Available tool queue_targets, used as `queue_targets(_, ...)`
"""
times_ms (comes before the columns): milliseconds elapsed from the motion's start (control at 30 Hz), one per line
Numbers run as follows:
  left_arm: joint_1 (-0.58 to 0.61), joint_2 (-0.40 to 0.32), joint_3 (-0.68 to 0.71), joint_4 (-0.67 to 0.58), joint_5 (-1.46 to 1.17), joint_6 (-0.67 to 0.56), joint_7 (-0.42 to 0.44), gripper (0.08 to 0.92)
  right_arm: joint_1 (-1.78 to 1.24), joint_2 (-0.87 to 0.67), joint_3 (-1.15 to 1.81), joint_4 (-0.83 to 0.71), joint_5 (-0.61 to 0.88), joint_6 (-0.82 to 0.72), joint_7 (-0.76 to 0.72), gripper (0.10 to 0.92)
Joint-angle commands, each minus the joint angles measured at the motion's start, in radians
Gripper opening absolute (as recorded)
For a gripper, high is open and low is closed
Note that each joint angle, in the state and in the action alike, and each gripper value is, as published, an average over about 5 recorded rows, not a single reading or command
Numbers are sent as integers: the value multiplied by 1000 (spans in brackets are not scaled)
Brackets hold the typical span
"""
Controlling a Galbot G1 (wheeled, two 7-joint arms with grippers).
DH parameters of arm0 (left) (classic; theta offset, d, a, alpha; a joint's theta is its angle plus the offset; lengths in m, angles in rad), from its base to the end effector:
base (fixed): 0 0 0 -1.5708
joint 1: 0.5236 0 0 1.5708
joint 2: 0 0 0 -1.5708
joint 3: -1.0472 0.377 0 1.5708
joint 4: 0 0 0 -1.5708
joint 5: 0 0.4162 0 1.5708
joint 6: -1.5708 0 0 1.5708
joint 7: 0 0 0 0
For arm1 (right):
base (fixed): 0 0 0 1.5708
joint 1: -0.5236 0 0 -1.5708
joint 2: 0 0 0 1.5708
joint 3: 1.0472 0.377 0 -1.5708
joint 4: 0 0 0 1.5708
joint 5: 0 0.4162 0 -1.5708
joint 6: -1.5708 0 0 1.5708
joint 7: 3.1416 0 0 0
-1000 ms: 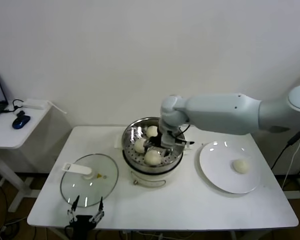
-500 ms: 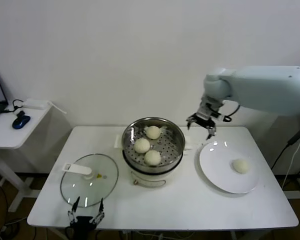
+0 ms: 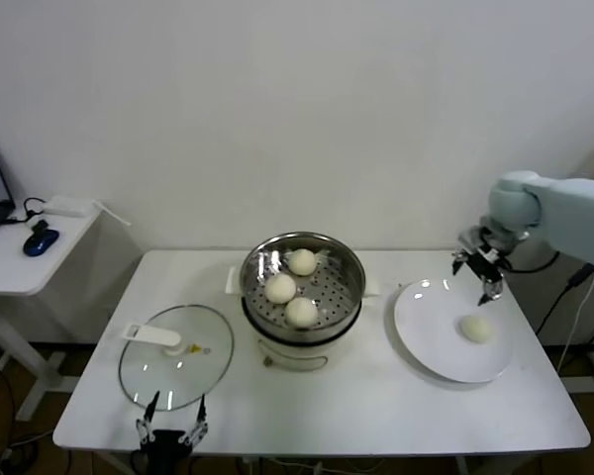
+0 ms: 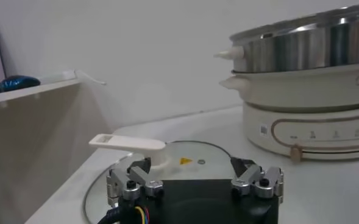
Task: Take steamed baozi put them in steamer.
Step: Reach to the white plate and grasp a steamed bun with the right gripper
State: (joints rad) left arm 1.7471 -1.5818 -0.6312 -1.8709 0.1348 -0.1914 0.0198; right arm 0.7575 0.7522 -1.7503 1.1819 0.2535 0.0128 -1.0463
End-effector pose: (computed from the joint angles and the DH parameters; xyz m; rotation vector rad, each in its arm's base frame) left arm 0.1385 0.0399 -0.4492 0.0532 -2.9124 -0.2613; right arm 0.6218 -0.1898 -0.1078 1.2912 -1.0759 1.5558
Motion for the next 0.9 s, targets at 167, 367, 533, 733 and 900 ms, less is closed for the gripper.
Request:
queue_targets(167, 2, 2, 8, 8, 14, 5, -1, 823, -434, -81, 388, -284, -187, -36, -9, 823)
queue_targets(367, 5, 3, 7, 13, 19, 6, -2, 823, -513, -53, 464, -348, -227, -9, -9, 823)
queue_targets(533, 6, 2, 6, 15, 20, 5, -2, 823, -570, -35, 525, -377, -242, 4, -1, 823)
queue_targets(733, 8, 1, 7, 16, 22, 4, -3, 823, -602, -6, 578, -408, -245, 15, 22, 823)
queue_targets(900, 7, -1, 8, 17, 22, 2, -4, 823, -604, 10, 598, -424, -247, 28, 45, 823)
